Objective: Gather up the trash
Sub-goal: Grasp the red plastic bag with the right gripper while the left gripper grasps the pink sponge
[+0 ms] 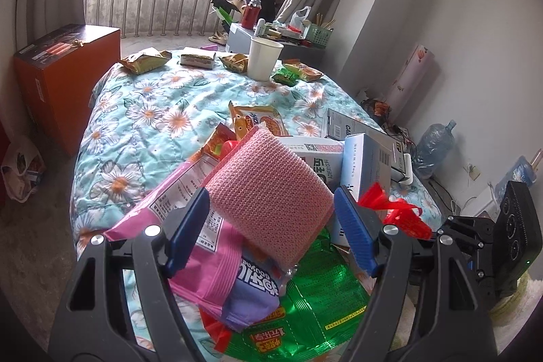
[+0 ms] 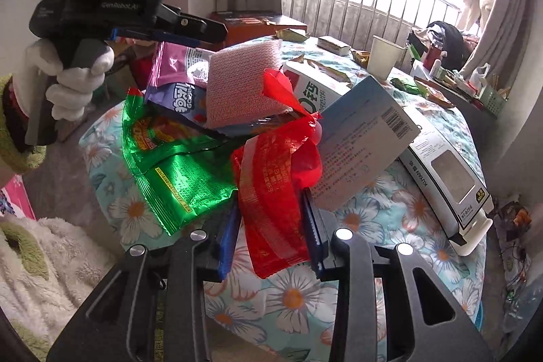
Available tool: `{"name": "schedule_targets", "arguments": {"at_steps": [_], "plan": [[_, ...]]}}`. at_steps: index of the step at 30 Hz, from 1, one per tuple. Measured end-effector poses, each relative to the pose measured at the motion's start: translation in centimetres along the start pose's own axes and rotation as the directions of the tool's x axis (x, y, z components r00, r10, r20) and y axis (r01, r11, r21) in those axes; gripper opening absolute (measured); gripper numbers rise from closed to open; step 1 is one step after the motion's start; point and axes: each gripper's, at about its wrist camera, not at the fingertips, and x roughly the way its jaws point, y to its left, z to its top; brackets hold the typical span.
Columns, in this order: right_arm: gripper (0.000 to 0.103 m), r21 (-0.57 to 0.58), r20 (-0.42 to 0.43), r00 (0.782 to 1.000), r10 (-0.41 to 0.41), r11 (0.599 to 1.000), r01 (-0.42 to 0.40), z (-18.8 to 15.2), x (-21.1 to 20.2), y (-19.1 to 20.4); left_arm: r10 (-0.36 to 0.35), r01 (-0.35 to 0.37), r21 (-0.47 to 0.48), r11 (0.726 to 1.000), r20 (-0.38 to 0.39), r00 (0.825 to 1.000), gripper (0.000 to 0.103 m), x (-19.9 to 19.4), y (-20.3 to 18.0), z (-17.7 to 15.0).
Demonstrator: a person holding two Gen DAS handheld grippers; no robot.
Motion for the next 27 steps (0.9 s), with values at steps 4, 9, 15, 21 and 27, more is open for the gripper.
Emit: {"name": "schedule_targets", "arguments": {"at_steps": [4, 9, 15, 21, 27], "plan": [[0.034, 0.073, 0.021, 1.000, 0.010, 0.997, -0.011, -0.5, -0.4, -0.8, 0.021, -0.025, -0.042, 0.999, -0.090, 0.996, 0.071, 2.8, 1.7, 1.0], [0.034, 0.117, 0.023, 0.999, 0.031, 0.993, -0.034, -1.1, 0.0, -1.0, -0.039, 0.016, -0.140, 0.990, -0.162, 0.986, 0.071, 4.9, 3.8, 1.1], [0.034, 0.124, 0.018, 0.999, 0.048, 0.991, -0.050, -1.2, 0.7, -0.8, -0.093, 0.059, -0.180, 0.982, -0.188, 0.978, 0.071, 5.1, 4.2, 0.4], [0.034, 0.131, 0.020, 0.999, 0.044, 0.990, -0.046, -1.0, 0.8, -0.9, -0.038, 0.025, -0.067, 0.997, -0.199, 0.979, 0.058, 4.5, 2.2, -0.3], [0.034, 0.144, 0.026, 0.999, 0.028, 0.989, -0.032, -1.1, 0.7, -1.2, -0.030, 0.028, -0.010, 1.000, -0.198, 0.980, 0.035, 3.6, 0.8, -0.5]]}}
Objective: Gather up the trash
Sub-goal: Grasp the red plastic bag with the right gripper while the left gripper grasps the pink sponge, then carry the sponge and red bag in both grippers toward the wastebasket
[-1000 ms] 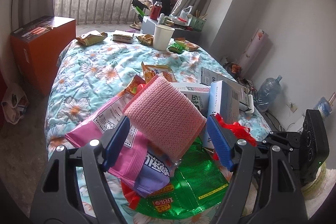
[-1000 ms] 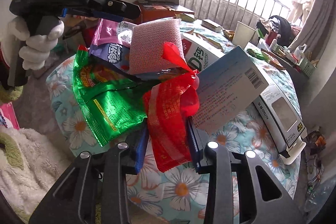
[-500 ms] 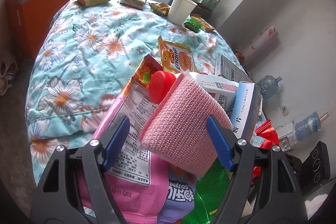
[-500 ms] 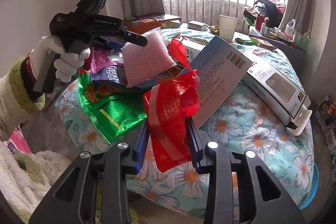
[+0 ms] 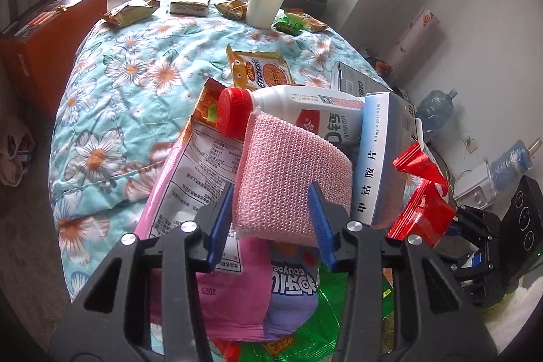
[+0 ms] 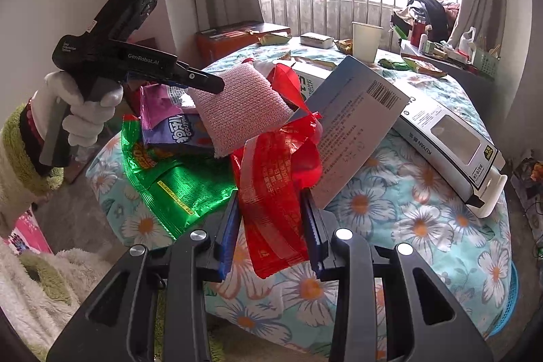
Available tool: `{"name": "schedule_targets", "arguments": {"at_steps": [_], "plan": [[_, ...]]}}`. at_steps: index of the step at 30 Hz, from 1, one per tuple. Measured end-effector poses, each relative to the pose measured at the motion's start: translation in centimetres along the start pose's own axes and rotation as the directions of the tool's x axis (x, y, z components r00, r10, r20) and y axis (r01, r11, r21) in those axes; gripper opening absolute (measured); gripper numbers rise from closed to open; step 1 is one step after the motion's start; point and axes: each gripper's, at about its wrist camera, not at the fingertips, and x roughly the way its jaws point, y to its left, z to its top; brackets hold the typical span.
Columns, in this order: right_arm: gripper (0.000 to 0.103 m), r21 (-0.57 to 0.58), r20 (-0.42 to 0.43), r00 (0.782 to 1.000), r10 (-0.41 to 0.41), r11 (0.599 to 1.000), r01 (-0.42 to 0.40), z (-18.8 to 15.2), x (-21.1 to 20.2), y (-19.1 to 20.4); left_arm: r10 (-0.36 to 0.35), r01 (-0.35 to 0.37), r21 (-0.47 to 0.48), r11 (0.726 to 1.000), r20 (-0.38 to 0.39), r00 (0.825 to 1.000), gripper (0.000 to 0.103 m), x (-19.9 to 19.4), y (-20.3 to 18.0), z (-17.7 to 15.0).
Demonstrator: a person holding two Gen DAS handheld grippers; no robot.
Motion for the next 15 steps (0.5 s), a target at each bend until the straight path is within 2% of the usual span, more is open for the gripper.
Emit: {"name": "schedule_targets", "arguments": {"at_steps": [5, 10, 15], "plan": [[0.034, 0.013, 0.015, 1.000, -0.014, 1.000, 0.013, -0.1, -0.6, -0.2, -0.015, 0.014, 0.011, 1.000, 0.022, 1.000, 0.027, -1.0, -0.6, -0.3], [0.034, 0.036, 0.033, 0.999, -0.033, 0.999, 0.031, -0.3, -1.2, -0.6, -0.020, 0.020, 0.002, 1.000, 0.056, 0.998, 0.024, -2.3, -1.0, -0.7], [0.034, 0.076, 0.057, 0.997, -0.057, 0.996, 0.053, -0.3, -2.3, -1.1, -0.008, 0.008, 0.004, 1.000, 0.122, 0.992, 0.023, -4.5, -1.6, -0.9]]}}
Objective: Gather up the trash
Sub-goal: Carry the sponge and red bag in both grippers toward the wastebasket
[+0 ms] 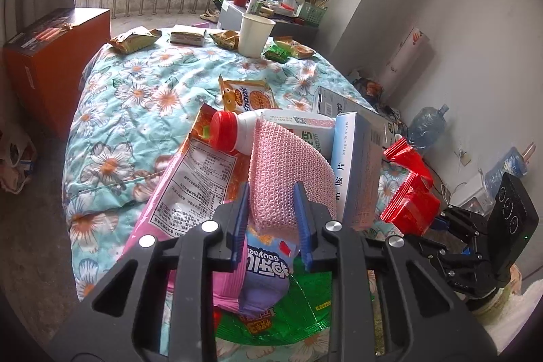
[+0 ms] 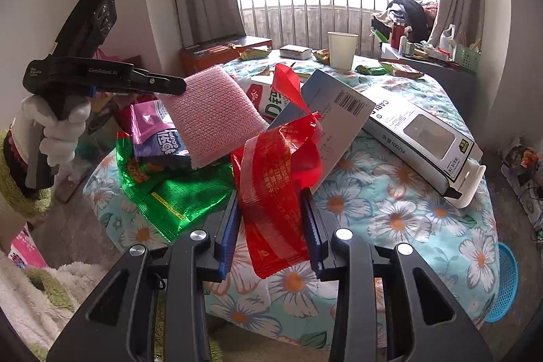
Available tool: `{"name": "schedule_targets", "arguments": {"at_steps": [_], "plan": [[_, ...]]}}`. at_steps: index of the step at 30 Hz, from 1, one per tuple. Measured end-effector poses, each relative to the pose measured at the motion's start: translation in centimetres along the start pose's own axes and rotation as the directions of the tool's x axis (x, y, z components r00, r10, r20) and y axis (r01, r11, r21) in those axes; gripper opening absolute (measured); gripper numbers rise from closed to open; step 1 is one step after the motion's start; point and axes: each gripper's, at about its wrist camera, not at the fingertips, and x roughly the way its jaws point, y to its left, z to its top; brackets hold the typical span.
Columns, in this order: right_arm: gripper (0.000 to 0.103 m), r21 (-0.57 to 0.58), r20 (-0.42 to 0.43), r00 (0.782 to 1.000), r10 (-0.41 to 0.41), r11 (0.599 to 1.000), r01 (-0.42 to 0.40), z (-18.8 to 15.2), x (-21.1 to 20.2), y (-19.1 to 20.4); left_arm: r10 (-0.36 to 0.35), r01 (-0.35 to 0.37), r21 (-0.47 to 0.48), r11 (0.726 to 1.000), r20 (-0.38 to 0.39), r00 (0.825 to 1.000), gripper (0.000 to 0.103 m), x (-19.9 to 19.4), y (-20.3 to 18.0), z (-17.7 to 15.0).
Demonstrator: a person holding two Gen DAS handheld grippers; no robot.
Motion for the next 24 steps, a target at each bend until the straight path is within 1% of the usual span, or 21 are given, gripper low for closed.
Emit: {"name": "schedule_targets", "arguments": {"at_steps": [6, 12, 15, 19, 24], "plan": [[0.034, 0.049, 0.037, 0.998, -0.045, 0.998, 0.044, 0.0, -1.5, -0.7, 0.003, -0.004, 0.012, 1.000, 0.074, 0.997, 0.023, -2.8, -1.0, 0.1], [0.034, 0.134, 0.080, 0.993, -0.084, 0.988, 0.073, 0.3, -3.0, -2.0, -0.018, 0.011, 0.049, 0.999, 0.137, 0.990, 0.023, -4.8, -2.1, 0.2], [0.034, 0.173, 0.117, 0.985, -0.126, 0.979, 0.105, 0.4, -4.2, -2.8, -0.020, 0.010, 0.068, 0.998, 0.158, 0.987, 0.023, -5.2, -2.7, 0.6], [0.034, 0.232, 0.166, 0.972, -0.163, 0.965, 0.122, 0.3, -5.9, -4.0, -0.027, 0.011, 0.093, 0.996, 0.175, 0.984, 0.023, -5.4, -4.1, 1.6], [0.034, 0.285, 0.192, 0.960, -0.204, 0.948, 0.144, -0.2, -7.6, -5.7, -0.043, 0.017, 0.129, 0.992, 0.200, 0.979, 0.023, -5.1, -6.5, 2.7]]}}
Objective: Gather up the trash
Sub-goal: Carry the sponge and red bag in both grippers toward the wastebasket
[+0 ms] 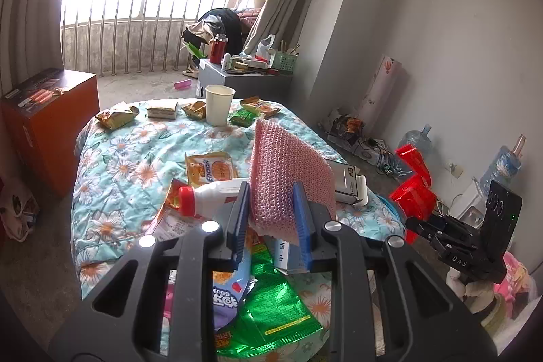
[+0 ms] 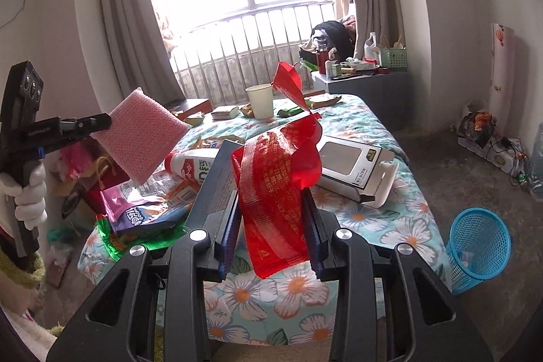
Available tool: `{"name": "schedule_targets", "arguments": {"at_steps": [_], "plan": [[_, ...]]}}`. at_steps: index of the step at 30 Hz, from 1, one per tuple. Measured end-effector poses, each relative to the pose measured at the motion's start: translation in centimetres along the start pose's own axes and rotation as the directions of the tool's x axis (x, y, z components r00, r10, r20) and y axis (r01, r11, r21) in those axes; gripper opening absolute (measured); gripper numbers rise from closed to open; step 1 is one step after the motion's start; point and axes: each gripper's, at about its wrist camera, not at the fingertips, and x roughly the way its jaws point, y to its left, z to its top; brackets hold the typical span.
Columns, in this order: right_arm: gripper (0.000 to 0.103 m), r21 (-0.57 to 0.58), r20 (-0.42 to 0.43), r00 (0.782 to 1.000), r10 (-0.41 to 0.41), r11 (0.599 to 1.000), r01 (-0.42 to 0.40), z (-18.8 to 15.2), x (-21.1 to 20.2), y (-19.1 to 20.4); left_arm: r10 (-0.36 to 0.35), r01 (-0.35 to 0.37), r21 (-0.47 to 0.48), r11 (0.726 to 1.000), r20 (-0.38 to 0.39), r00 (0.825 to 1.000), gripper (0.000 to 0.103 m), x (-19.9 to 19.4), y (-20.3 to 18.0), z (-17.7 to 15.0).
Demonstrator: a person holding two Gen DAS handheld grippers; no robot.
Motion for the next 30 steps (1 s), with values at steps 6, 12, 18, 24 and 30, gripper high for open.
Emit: {"name": "schedule_targets", "arguments": {"at_steps": [6, 12, 18, 24, 30], "plan": [[0.034, 0.072, 0.050, 0.998, -0.029, 0.997, 0.025, 0.2, -1.9, -2.7, -0.020, 0.019, 0.041, 0.999, 0.003, 1.000, 0.023, 1.9, -3.3, 1.3], [0.034, 0.161, 0.084, 0.994, -0.070, 0.985, 0.056, 0.2, -3.2, -6.0, -0.055, 0.057, 0.111, 0.992, -0.021, 0.998, 0.023, 5.1, -7.5, 2.1], [0.034, 0.272, 0.090, 0.983, -0.159, 0.953, 0.130, -0.4, -4.2, -10.2, -0.119, 0.129, 0.156, 0.979, -0.072, 0.990, 0.023, 9.6, -12.0, 2.7], [0.034, 0.424, 0.073, 0.944, -0.323, 0.867, 0.264, -1.9, -6.2, -17.3, -0.185, 0.215, 0.213, 0.953, -0.154, 0.971, 0.023, 16.0, -18.7, 3.0], [0.034, 0.612, -0.001, 0.919, -0.394, 0.726, 0.312, -3.8, -6.7, -26.8, -0.223, 0.313, 0.301, 0.901, -0.297, 0.929, 0.023, 25.9, -27.7, 2.0]]}}
